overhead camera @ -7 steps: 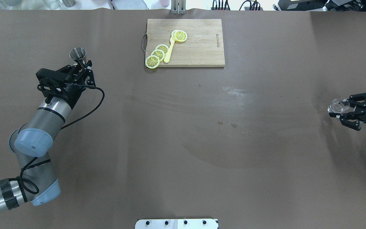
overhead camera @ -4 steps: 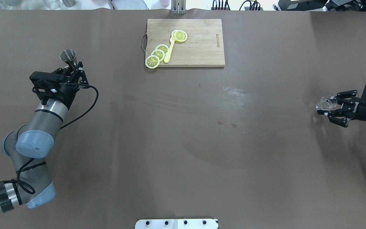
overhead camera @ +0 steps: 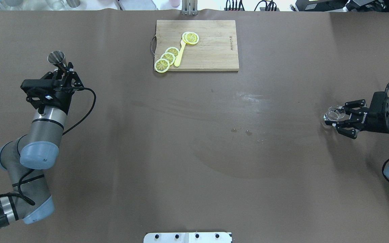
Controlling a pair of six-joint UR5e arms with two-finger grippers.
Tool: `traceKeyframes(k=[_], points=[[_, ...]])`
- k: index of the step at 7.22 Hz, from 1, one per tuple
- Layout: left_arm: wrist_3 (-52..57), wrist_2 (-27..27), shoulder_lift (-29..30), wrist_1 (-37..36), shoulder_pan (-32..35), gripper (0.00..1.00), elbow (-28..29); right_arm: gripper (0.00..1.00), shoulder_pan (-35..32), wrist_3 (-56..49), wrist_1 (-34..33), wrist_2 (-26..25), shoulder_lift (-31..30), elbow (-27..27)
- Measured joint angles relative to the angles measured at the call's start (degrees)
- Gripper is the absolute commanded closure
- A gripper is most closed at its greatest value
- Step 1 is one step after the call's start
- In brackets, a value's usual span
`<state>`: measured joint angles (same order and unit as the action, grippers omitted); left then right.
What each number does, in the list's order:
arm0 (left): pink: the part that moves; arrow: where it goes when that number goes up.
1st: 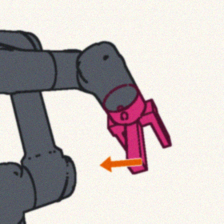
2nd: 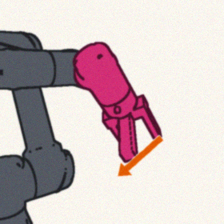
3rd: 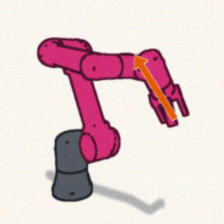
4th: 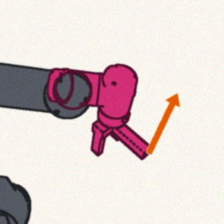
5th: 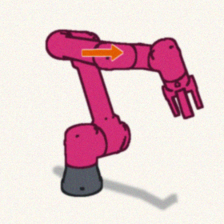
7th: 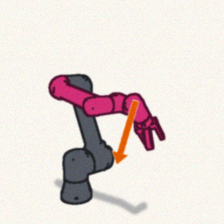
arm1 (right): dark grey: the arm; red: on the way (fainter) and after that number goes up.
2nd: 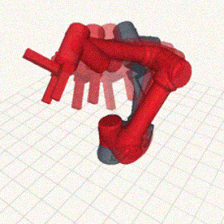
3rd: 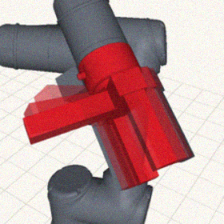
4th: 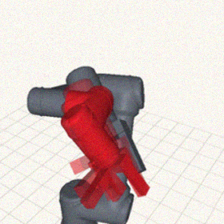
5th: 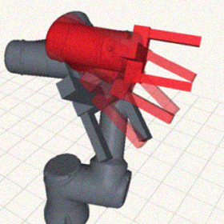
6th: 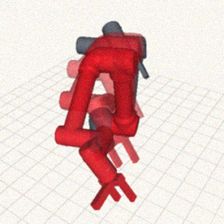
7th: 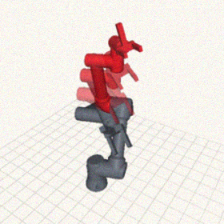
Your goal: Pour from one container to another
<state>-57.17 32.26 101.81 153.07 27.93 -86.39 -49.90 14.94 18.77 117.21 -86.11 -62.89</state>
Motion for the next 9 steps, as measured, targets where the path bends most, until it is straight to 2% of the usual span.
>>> traceKeyframes(k=[2,6,9], points=[[-4.7,-5.0,-1.0,-5.4,0.0,1.00,-0.1,1.00,0.5,0.0,0.2,-0.4,0.3,0.3],[-15.2,-11.6,-1.4,-19.1,0.2,1.00,-1.3,1.00,1.2,0.1,0.5,-1.1,0.5,0.4],[-18.0,-16.8,-2.2,-23.8,0.2,1.00,-2.5,0.98,1.6,0.1,1.6,-1.4,0.5,1.4]])
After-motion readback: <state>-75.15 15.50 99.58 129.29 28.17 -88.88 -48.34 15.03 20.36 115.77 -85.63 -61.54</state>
